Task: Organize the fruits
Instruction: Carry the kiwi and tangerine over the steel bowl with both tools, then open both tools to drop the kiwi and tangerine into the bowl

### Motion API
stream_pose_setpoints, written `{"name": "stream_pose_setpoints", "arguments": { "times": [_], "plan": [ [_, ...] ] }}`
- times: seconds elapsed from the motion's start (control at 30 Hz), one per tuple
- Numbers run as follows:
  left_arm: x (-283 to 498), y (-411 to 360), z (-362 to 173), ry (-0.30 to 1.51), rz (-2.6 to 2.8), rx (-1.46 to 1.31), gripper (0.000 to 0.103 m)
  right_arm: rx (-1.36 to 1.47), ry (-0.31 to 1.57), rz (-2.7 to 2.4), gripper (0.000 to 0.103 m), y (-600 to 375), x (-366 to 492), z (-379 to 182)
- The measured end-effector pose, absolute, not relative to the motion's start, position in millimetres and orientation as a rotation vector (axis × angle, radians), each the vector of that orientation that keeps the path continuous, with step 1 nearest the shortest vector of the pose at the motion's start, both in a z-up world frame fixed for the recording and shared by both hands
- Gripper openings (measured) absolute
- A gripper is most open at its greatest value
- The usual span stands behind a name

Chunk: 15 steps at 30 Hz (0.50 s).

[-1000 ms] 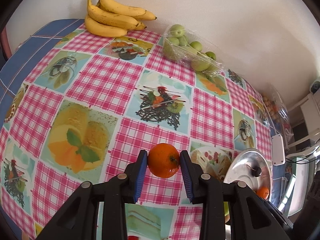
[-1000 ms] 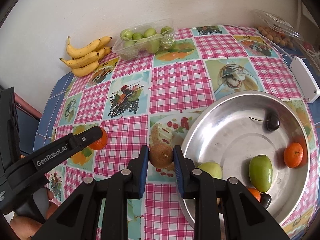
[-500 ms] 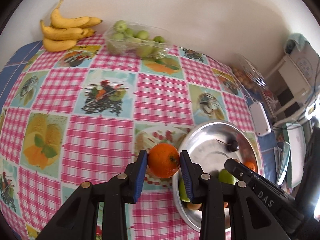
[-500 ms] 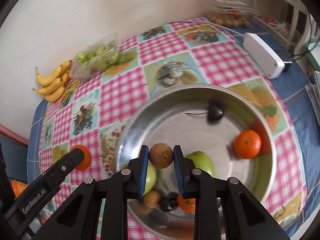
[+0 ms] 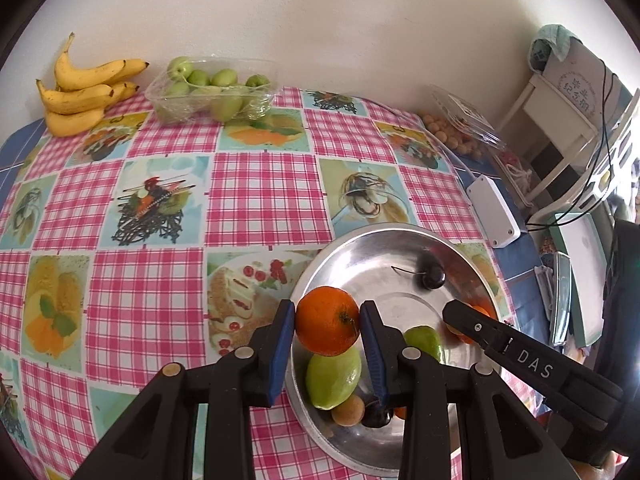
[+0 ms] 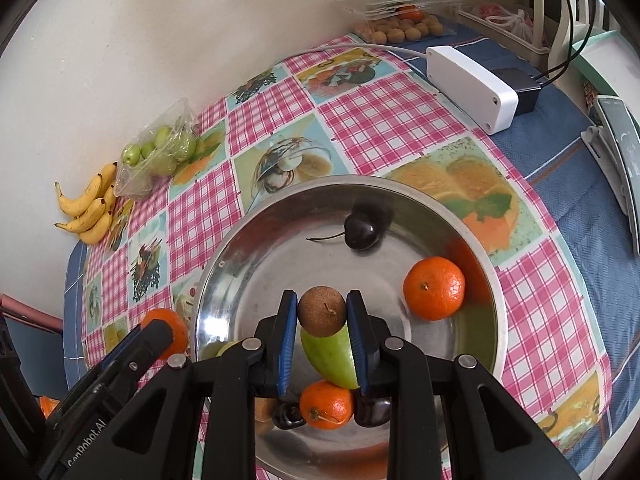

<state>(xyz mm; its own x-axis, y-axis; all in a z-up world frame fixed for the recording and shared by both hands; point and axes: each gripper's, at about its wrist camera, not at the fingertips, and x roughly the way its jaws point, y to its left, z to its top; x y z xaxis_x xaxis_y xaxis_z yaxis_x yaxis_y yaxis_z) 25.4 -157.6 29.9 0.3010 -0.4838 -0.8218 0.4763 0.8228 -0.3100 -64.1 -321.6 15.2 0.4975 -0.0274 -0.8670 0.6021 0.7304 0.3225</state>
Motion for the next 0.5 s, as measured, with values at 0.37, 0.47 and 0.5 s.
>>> {"name": "stream_pose_setpoints", "arguments": {
  "times": [0.37,0.47,0.5],
  "plan": [
    [27.6,-163.9,13.8,1.106,-0.642,-0.017,0.036,0.543,0.975,-0.388,0.026,-306.1,-47.3,12.3],
    [29.5,-163.5,10.5,1.106,-0.638,-0.017,0.036,0.530,0.977,-0.387,0.026,-304.3,-44.7,8.3],
    [29.9,-163.6,9.3,1.108,-0.637,-0.018,0.036,0.533,0.978,-0.387,0.026,-304.1,-44.3,7.2]
  ]
}}
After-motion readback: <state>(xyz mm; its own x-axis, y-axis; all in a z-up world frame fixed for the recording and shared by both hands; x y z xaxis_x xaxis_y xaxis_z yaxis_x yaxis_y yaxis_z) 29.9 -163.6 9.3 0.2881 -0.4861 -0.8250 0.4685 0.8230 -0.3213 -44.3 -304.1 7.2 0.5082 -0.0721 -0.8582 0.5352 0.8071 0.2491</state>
